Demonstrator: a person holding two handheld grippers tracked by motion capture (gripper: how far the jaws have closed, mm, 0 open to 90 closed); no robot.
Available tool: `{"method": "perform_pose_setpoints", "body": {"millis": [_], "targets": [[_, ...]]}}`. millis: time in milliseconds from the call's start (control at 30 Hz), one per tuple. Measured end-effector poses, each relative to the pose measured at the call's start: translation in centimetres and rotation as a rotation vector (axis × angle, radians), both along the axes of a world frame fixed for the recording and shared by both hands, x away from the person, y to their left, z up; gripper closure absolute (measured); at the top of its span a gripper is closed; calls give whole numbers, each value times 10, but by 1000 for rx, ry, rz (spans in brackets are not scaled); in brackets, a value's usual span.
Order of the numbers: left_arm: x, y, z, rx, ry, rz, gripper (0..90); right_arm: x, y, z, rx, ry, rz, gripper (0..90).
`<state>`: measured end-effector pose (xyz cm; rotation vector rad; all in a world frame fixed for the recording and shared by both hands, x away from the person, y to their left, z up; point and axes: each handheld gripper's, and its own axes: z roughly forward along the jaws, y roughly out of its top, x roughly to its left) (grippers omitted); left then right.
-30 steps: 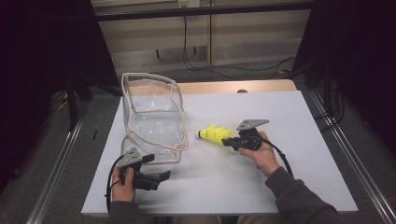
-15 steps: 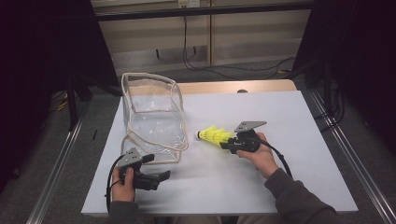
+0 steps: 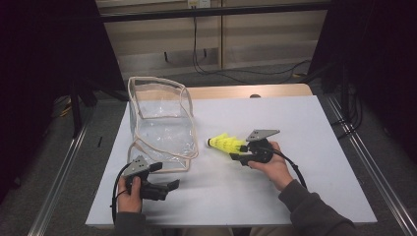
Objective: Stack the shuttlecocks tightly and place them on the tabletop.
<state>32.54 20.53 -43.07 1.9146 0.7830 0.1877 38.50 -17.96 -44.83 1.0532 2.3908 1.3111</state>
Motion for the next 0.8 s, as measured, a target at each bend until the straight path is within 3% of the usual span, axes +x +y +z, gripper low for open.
{"method": "perform_pose_setpoints", "body": {"millis": [800], "targets": [[0, 1, 0, 2, 2, 1, 36, 6, 22, -6, 15, 15, -58, 362]]}}
